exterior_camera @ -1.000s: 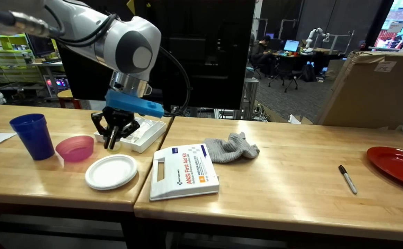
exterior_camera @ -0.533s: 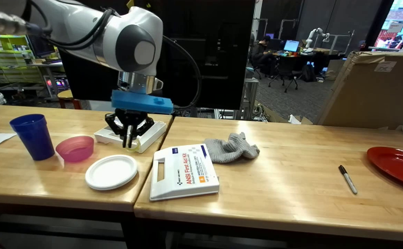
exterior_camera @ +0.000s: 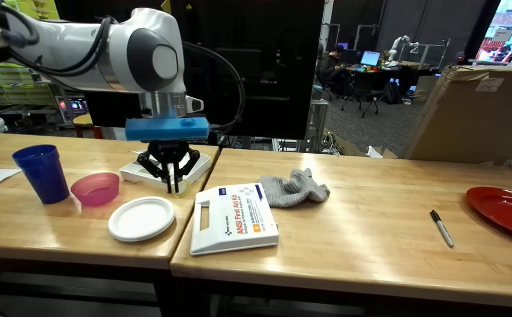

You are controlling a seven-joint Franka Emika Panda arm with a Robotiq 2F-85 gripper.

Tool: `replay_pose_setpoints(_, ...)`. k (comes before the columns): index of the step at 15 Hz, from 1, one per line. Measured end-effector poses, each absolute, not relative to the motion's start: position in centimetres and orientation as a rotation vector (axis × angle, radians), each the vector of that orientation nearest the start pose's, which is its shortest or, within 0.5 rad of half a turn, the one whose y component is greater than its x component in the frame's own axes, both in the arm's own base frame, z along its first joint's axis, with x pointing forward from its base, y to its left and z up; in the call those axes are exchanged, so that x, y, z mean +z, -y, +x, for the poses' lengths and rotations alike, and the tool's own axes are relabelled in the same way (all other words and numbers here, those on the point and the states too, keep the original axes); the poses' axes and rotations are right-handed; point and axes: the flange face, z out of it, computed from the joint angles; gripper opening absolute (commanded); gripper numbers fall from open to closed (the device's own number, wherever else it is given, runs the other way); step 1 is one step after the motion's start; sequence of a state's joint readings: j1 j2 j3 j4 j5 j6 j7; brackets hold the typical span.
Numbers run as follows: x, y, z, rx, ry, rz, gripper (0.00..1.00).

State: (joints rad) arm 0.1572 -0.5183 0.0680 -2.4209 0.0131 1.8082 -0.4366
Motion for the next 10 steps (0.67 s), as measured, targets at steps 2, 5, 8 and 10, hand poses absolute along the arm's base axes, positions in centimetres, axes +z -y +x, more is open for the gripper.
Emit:
replay_pose_setpoints(2,48.4,-9.0,37.2,0.163,0.957,-3.055,0.03)
replay_pose_setpoints(5,48.2,-9.3,37.1,0.169,0.885,-3.175,0.03)
replay_pose_setpoints(8,47.7,-9.6,36.9,0.181,0.837,-3.254,0.03)
replay_pose_setpoints(10,47.2,-9.8,36.8,0.193,0.814,-3.299,0.03)
